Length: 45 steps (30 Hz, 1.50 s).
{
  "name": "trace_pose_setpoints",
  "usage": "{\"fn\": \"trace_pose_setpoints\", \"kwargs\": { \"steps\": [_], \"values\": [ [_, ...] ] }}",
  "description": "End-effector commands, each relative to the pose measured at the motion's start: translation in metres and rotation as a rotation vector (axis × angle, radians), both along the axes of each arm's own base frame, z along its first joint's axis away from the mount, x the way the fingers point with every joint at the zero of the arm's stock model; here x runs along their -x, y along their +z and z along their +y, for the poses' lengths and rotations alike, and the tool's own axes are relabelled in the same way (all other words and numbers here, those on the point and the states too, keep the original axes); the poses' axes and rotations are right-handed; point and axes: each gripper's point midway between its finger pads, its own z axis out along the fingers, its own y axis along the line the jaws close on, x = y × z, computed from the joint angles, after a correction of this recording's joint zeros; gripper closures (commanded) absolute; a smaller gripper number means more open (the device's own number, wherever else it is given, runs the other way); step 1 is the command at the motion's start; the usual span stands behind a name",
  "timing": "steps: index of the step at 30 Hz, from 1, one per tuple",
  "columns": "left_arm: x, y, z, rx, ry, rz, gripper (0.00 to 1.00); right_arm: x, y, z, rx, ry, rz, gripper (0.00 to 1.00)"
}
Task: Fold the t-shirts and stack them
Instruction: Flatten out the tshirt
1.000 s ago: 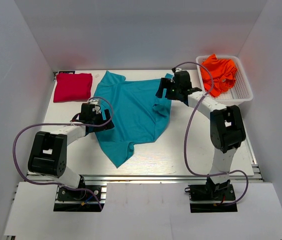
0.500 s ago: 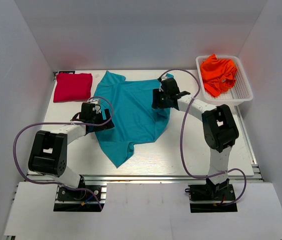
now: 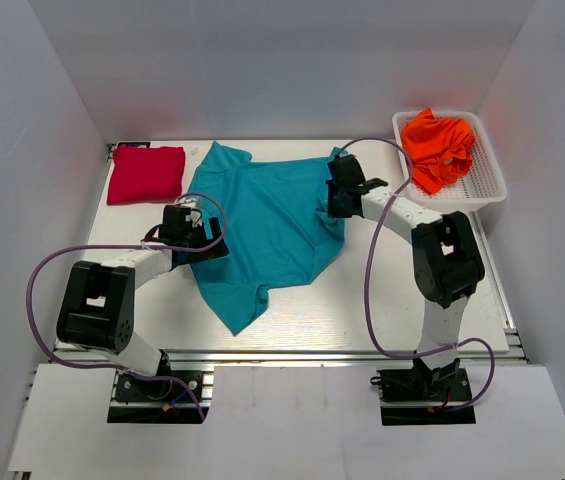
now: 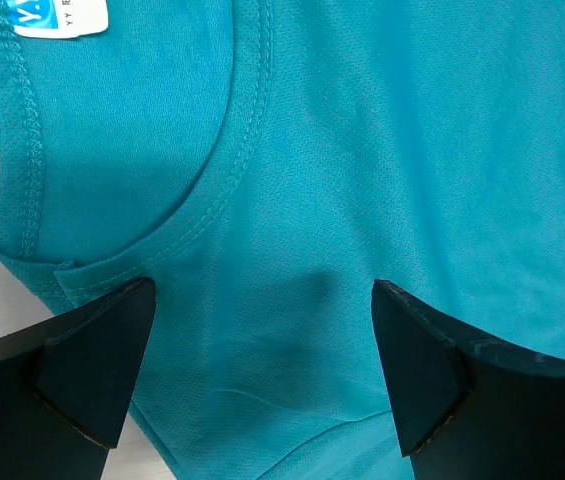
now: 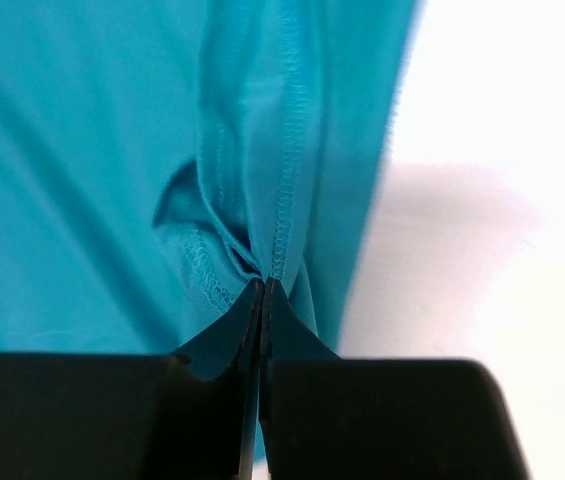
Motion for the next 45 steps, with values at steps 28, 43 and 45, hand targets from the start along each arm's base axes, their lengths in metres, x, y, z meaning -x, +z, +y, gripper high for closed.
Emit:
{"fn": "trace_pose_setpoints", "kwargs": {
  "steps": [28,43,45],
  "values": [
    [0.037,-0.018,0.018,-0.085,0.023,0.145,0.0,0.051,0.046,-0.07,-0.02,0.083,0.023,0.1],
    [0.042,-0.028,0.017,-0.068,0.032,0.164,0.0,0.051,-0.019,-0.058,0.057,0.016,0.217,0.1],
    [0.039,-0.025,0.016,-0.067,0.032,0.155,0.0,0.082,-0.034,-0.073,0.084,-0.025,0.289,0.1]
  ]
}}
